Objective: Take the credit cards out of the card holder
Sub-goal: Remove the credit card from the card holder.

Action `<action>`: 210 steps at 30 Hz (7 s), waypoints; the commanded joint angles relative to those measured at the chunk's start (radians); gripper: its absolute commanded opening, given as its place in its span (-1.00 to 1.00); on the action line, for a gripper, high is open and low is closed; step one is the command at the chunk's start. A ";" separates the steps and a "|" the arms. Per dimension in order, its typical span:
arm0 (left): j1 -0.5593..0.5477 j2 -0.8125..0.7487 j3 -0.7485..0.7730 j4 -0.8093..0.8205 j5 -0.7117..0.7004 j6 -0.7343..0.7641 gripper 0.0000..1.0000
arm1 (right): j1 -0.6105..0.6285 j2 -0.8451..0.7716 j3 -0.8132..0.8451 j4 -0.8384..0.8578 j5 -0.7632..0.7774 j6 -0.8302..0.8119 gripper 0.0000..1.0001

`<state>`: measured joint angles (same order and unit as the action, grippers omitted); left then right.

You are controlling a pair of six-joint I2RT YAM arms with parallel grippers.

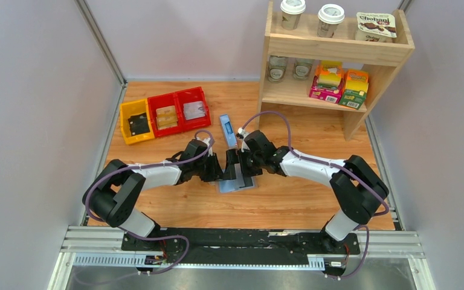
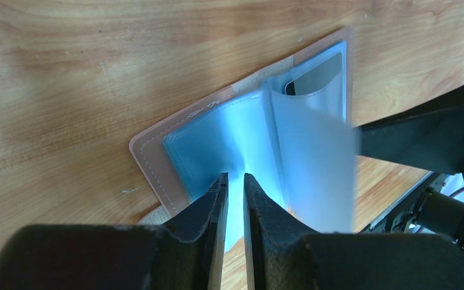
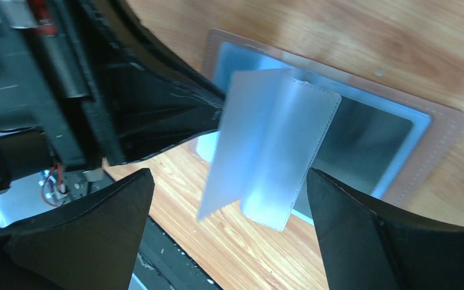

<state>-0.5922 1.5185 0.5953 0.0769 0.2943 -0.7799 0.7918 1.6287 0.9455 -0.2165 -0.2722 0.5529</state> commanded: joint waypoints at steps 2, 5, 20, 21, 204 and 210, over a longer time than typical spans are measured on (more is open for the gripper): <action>-0.004 0.009 -0.034 -0.049 -0.023 0.030 -0.53 | 0.007 -0.040 0.026 0.094 -0.120 0.010 1.00; -0.003 -0.026 -0.048 -0.042 -0.038 0.018 -0.53 | 0.014 -0.018 0.030 0.117 -0.165 0.016 1.00; 0.035 -0.563 -0.253 -0.147 -0.291 -0.102 -0.36 | 0.063 0.177 0.140 0.206 -0.292 0.041 1.00; 0.035 -0.602 -0.267 -0.155 -0.335 -0.107 -0.36 | 0.064 0.183 0.145 0.207 -0.295 0.044 1.00; 0.190 -0.187 -0.287 0.202 0.143 -0.170 -0.64 | -0.049 0.183 -0.169 0.523 -0.248 0.202 1.00; 0.195 -0.190 -0.298 0.215 0.151 -0.179 -0.45 | -0.049 0.198 -0.168 0.529 -0.255 0.200 1.00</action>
<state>-0.4038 1.3472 0.3134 0.2821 0.4480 -0.9649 0.7475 1.7973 0.8028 0.3431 -0.5594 0.7849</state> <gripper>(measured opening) 0.264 1.000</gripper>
